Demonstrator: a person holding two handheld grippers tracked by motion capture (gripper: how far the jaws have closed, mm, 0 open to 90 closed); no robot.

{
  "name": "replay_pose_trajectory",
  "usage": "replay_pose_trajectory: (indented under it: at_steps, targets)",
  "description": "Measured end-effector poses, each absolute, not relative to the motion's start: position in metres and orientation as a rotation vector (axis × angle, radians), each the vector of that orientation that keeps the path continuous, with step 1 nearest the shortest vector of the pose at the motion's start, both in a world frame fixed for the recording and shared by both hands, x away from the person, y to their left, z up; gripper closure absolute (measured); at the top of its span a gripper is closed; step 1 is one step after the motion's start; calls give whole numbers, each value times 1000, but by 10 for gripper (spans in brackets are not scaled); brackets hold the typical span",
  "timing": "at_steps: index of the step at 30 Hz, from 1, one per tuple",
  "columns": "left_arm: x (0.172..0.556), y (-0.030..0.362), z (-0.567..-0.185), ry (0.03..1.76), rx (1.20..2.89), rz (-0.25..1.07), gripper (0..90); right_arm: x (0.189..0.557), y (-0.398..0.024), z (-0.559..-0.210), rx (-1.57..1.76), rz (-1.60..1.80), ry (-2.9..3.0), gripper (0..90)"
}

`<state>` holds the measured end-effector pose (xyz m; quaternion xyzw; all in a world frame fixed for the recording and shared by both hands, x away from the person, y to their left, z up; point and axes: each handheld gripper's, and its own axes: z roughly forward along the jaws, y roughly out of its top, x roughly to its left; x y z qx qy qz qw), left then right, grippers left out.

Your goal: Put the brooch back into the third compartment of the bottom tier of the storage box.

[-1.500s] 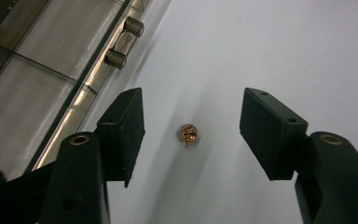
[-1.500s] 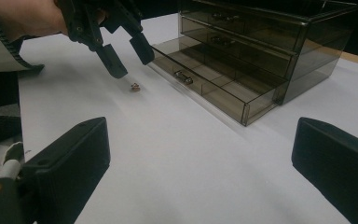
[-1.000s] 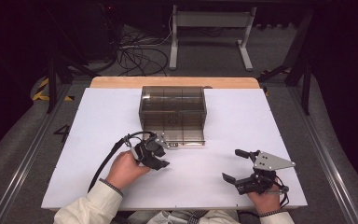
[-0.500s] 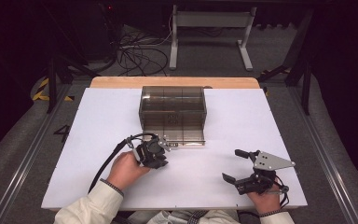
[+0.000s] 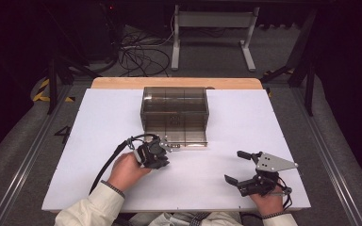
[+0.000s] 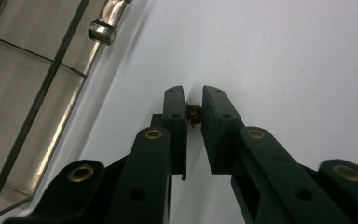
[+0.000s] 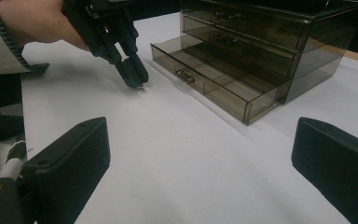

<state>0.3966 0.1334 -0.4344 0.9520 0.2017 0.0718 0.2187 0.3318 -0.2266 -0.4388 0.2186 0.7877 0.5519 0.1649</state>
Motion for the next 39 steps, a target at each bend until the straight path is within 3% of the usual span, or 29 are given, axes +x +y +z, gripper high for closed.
replay_pose_trajectory:
  at_steps: [39]
  targets:
    - [391,172,-401,553,2116,178,807,332,-227,-439,623,1571,2243,50]
